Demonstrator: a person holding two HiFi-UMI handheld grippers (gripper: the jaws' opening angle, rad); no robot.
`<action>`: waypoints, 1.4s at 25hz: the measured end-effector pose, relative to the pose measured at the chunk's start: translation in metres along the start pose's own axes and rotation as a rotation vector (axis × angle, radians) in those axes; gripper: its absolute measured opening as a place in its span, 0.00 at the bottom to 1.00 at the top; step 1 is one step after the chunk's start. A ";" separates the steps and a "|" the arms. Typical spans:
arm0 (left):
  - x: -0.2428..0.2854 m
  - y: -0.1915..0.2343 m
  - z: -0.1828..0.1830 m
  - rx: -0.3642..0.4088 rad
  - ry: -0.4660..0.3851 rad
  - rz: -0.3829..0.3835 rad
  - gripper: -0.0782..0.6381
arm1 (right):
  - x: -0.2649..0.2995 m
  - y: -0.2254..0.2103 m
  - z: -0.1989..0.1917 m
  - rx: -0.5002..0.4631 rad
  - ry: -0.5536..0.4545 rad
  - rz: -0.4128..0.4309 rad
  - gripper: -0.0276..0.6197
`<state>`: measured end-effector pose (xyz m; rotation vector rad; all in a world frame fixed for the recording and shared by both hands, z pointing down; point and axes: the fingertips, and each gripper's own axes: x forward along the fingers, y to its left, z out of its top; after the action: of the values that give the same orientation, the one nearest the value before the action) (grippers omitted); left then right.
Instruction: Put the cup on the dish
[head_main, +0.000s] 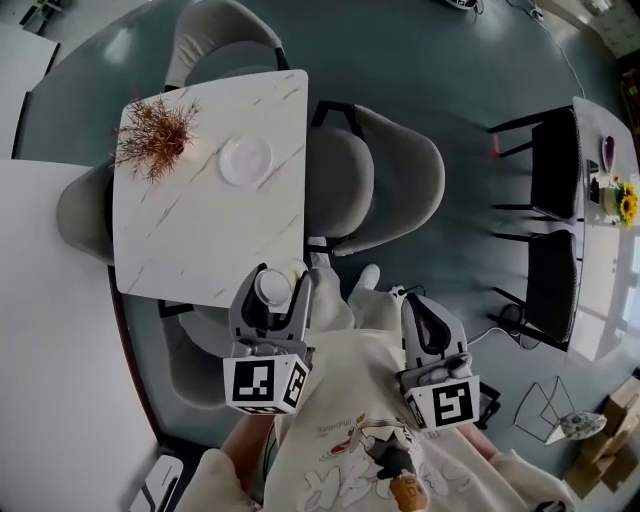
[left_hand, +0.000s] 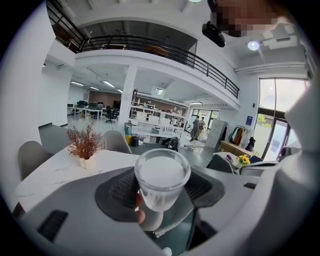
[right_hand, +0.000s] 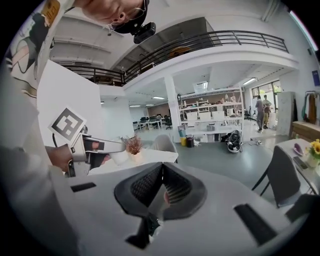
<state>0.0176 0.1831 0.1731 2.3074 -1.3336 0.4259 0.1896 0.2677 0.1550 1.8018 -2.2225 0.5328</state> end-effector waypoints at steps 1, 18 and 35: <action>0.005 0.007 0.003 0.001 -0.005 0.002 0.49 | 0.005 0.003 0.000 -0.001 0.007 0.008 0.05; 0.076 0.116 0.018 -0.044 0.024 0.036 0.49 | 0.102 0.045 0.009 -0.038 0.122 0.054 0.05; 0.136 0.165 -0.006 -0.089 0.065 0.061 0.49 | 0.213 0.085 0.003 -0.044 0.219 0.239 0.05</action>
<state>-0.0601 0.0139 0.2775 2.1677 -1.3660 0.4475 0.0605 0.0920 0.2255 1.3898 -2.2866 0.6853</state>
